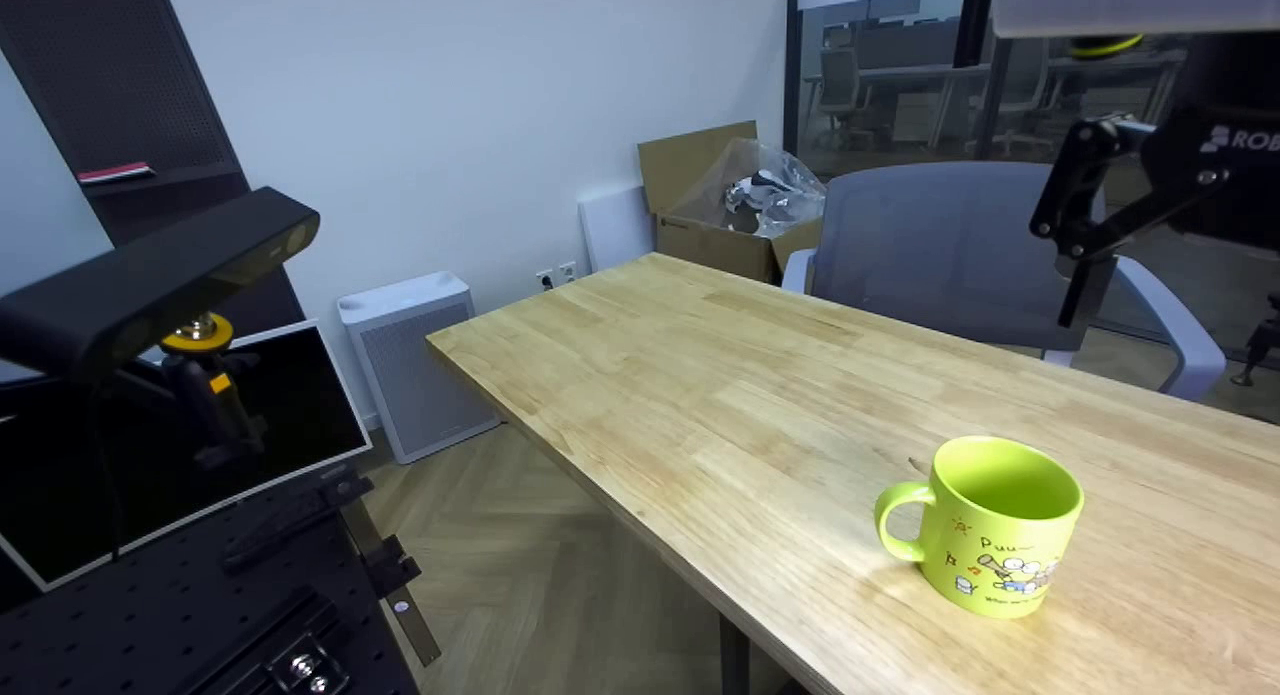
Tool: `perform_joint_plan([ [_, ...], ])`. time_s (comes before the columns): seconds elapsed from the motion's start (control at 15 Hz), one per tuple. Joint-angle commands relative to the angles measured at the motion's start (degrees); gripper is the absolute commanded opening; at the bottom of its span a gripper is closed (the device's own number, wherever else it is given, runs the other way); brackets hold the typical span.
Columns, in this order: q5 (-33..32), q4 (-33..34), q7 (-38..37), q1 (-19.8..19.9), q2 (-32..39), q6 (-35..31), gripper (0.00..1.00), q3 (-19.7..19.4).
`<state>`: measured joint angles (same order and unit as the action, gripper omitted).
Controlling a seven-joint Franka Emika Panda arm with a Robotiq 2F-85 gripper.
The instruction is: Pick up the cup and slightly move it to the left. Pick up the cup and move it forward. Pick up the cup and move it to the left.
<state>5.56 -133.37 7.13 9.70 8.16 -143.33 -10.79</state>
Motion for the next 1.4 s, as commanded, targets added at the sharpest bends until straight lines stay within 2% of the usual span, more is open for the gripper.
perform_joint_plan([
  [0.0, 0.18, 1.97, -0.67, 0.47, 2.16, -0.35, 1.0, 0.82],
  [0.73, -1.02, 1.36, -1.67, 0.31, 7.0, -5.77, 1.0, 1.51],
  [1.33, -0.99, 0.62, -0.38, 0.68, 6.83, -5.45, 1.0, 1.9],
])
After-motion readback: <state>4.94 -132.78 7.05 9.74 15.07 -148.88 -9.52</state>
